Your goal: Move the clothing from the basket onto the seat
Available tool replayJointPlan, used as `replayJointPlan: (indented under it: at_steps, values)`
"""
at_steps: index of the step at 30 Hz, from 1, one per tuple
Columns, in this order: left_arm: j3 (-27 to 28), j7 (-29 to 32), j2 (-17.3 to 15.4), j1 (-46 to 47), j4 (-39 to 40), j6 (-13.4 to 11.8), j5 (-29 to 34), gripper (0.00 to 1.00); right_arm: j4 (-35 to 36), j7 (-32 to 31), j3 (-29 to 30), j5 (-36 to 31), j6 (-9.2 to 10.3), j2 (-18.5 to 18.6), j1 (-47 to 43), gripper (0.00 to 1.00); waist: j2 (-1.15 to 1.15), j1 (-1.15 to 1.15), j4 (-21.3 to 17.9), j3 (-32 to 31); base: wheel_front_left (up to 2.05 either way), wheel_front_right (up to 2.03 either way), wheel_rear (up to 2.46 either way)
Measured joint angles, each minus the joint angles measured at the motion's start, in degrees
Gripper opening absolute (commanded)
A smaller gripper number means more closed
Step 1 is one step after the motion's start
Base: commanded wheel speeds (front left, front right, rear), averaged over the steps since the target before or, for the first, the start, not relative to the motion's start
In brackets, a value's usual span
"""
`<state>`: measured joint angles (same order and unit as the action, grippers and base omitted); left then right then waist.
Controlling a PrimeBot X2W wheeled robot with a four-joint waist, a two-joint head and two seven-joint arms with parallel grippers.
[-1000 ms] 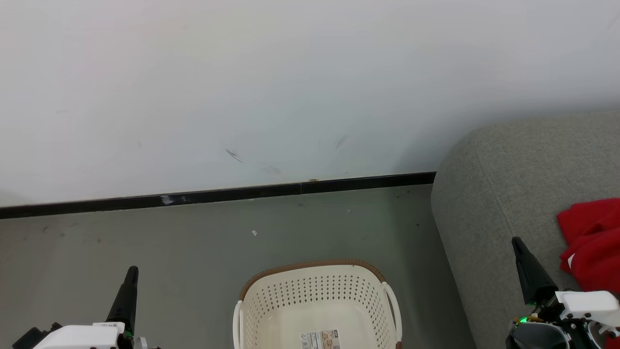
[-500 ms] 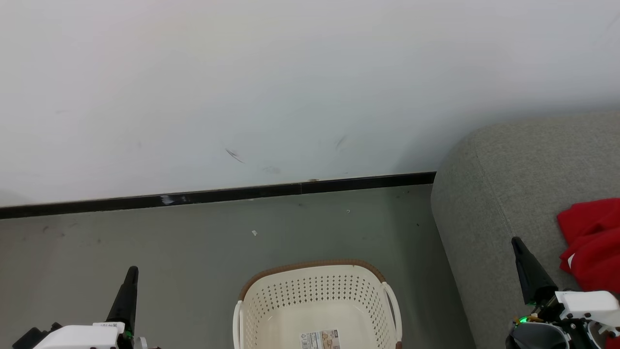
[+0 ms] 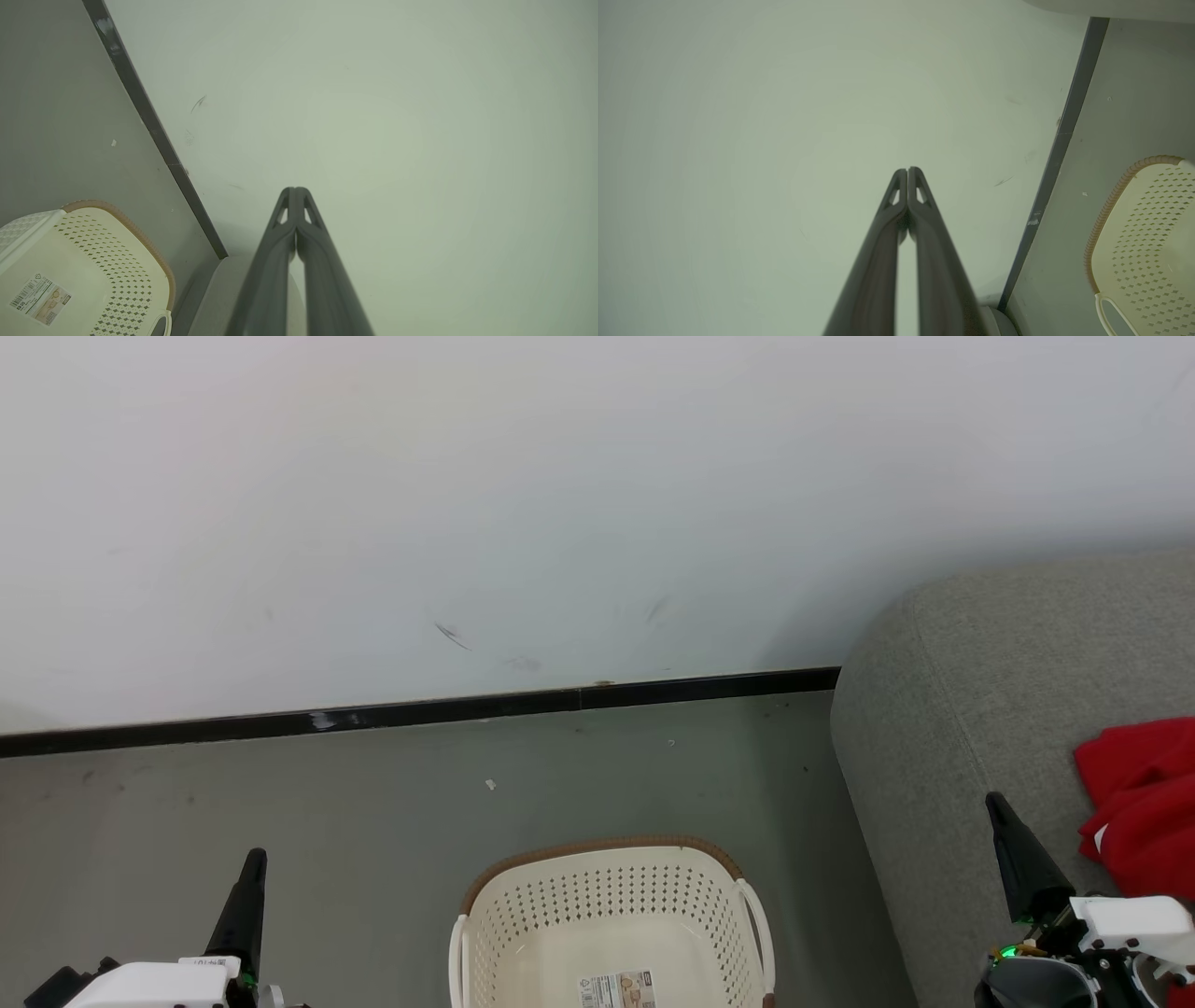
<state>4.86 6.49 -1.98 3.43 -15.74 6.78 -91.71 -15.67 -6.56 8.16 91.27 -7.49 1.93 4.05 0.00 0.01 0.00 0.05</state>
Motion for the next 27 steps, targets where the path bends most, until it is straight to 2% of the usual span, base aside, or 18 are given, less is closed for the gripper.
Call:
replayJointPlan:
  at_steps: [27]
  values:
    - [0.0,0.0,0.0,0.0,0.0,0.0,0.0,0.0,0.0,0.0,0.0,0.0,0.0,0.0,0.0,0.0,0.0,0.0,0.0,0.0,0.0,0.0,0.0]
